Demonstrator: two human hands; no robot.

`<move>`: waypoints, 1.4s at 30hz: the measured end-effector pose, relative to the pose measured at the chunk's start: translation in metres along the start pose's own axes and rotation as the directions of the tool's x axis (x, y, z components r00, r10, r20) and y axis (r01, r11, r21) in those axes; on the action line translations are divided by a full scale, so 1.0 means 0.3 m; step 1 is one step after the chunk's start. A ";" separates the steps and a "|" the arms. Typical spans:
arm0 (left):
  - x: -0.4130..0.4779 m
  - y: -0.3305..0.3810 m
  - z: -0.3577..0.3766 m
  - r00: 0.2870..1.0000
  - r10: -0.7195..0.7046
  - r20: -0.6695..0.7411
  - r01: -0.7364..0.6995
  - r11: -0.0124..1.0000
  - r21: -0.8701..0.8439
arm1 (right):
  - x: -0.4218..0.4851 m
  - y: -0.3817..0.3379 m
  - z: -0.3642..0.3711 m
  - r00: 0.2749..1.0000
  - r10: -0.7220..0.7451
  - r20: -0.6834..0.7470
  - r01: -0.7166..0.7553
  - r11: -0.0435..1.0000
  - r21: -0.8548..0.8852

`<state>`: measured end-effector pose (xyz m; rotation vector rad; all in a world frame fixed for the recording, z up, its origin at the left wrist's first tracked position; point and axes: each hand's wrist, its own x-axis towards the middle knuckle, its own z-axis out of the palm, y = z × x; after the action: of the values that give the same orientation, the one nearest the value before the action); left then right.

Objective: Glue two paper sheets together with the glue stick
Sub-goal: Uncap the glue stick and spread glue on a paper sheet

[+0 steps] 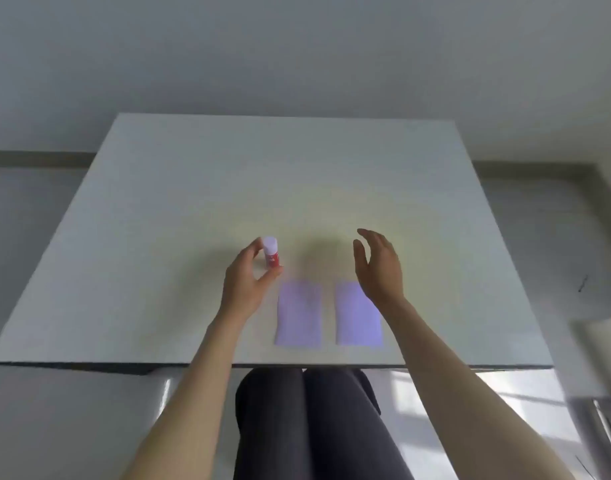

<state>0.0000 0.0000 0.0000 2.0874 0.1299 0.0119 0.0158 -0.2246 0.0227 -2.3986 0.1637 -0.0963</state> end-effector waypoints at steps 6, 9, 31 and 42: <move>0.063 -0.096 0.067 0.962 0.140 -0.234 -0.145 0.989 -0.005 | -0.014 0.020 0.092 0.944 -0.209 -0.256 0.253 0.955 0.154; 0.041 -0.068 0.068 0.938 0.198 -0.285 -0.214 0.976 -0.026 | -0.076 -0.021 0.091 0.920 -0.289 -0.265 0.358 0.896 0.264; -0.115 0.146 0.077 0.780 0.618 -0.095 -0.491 0.700 0.519 | -0.099 -0.082 -0.013 0.975 -0.106 0.196 0.026 0.927 0.373; -0.093 0.135 0.081 0.774 0.628 -0.082 -0.482 0.668 0.566 | -0.080 -0.053 0.007 0.966 -0.174 0.193 0.064 0.879 0.472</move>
<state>-0.0227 -0.0437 0.0242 2.5805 -0.4088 0.7279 -0.0064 -0.2081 0.0314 -1.9184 -0.1100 0.0798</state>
